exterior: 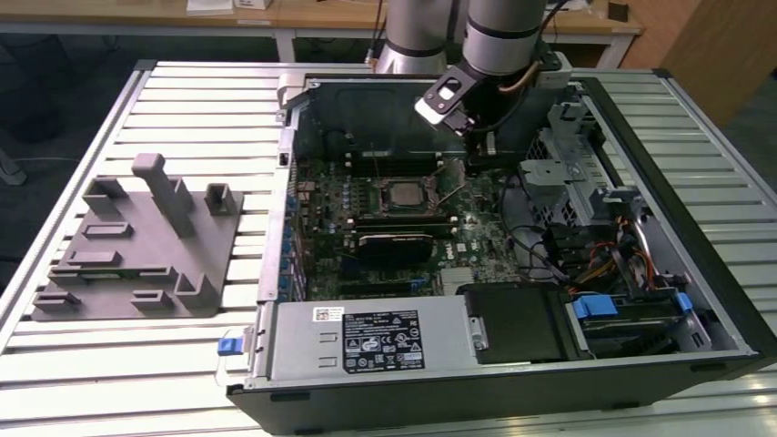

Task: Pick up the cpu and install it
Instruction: 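Close the cpu cover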

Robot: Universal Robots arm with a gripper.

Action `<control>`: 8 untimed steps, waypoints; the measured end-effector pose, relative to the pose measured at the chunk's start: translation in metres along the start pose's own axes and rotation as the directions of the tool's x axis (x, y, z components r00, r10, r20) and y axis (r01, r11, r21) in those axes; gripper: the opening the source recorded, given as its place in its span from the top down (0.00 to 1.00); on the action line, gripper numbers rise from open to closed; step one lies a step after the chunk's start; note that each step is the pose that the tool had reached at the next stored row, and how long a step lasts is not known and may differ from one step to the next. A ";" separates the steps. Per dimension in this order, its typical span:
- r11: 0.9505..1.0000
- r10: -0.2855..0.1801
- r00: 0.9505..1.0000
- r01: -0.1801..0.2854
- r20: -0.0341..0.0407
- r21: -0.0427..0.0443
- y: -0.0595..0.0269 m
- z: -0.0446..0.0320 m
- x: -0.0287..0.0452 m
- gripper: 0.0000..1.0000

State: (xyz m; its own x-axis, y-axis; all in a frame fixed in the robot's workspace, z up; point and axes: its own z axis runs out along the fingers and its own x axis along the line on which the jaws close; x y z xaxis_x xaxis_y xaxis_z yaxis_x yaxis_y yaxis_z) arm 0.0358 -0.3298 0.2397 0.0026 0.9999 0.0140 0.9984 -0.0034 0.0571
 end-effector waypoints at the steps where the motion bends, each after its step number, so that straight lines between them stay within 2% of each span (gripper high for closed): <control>1: 1.000 0.000 1.000 0.000 -0.001 0.000 -0.0023 -0.0002 0.0000 0.89; 8: 1.000 0.000 1.000 0.000 -0.005 0.000 -0.0241 -0.0013 0.0000 0.89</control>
State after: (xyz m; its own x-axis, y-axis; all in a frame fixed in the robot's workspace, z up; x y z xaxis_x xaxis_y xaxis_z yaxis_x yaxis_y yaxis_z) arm 0.0116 -0.3297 0.2396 0.0027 0.9998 0.0185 0.9984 -0.0038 0.0573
